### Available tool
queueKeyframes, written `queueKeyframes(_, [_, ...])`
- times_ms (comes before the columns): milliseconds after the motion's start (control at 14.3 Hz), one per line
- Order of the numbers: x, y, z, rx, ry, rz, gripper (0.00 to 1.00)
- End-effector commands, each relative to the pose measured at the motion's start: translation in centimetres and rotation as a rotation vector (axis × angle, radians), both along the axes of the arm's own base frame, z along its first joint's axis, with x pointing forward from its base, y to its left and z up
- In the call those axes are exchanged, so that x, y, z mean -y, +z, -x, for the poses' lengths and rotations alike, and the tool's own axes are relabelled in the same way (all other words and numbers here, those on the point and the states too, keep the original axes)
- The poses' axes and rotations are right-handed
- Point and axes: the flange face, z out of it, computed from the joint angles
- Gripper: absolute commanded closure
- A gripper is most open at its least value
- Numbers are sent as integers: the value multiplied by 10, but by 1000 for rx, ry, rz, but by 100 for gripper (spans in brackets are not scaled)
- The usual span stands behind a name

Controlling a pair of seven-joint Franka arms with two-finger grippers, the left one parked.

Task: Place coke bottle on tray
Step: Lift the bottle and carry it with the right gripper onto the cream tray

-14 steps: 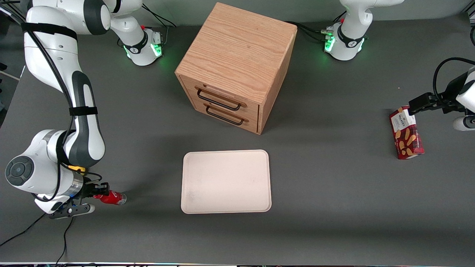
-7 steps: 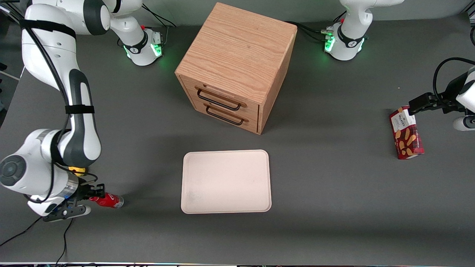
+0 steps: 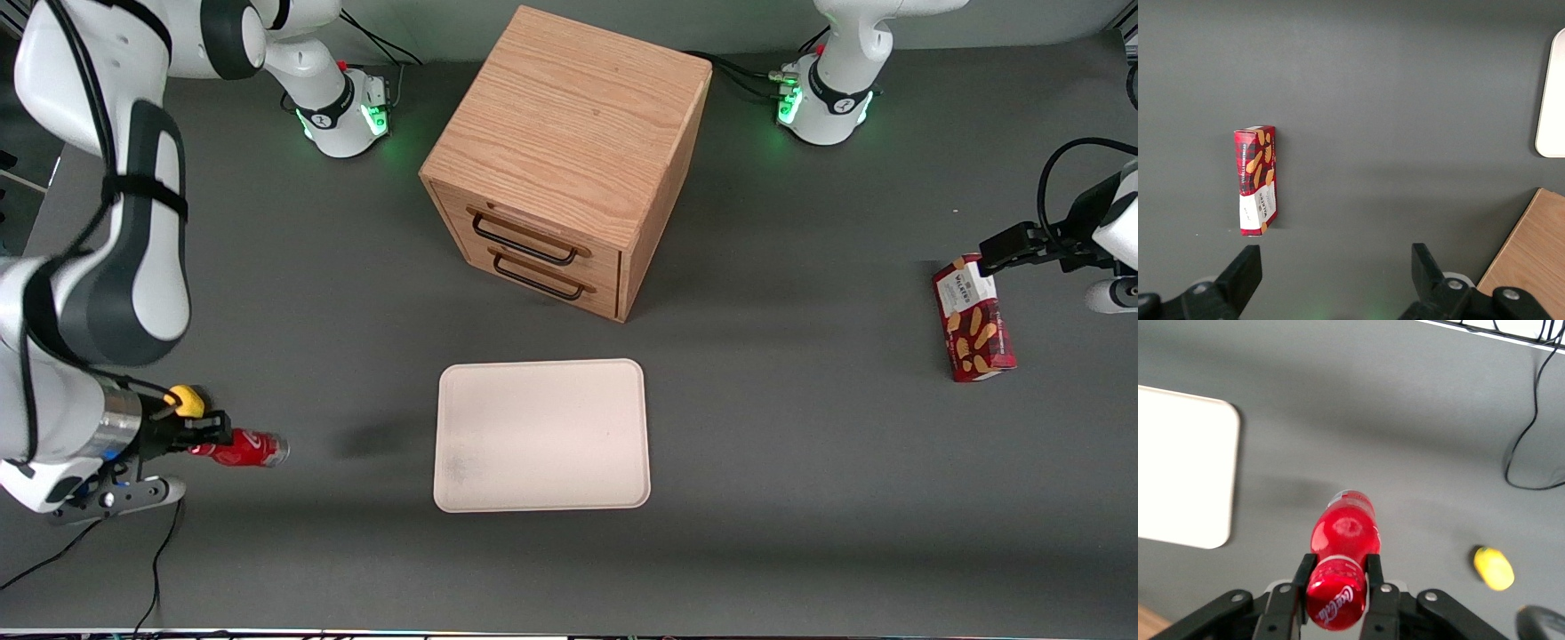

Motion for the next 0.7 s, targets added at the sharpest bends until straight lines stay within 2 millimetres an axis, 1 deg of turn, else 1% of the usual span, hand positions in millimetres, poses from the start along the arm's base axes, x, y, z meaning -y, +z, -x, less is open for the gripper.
queueKeyframes(0, [-52,30,9,19,-48,1,85])
queueKeyframes(140, [-108,30,12,64,-58,-15,83])
queueKeyframes(209, [-134,22,11,86,-53,-19,80])
queueKeyframes(279, [-155,11,9,106,-44,-21,79])
queueKeyframes(349, [-173,-3,6,125,-49,-32,78])
queueKeyframes(488, [-208,-43,0,140,-26,-55,78])
queueKeyframes(628, [-227,-85,-8,168,-13,-52,78])
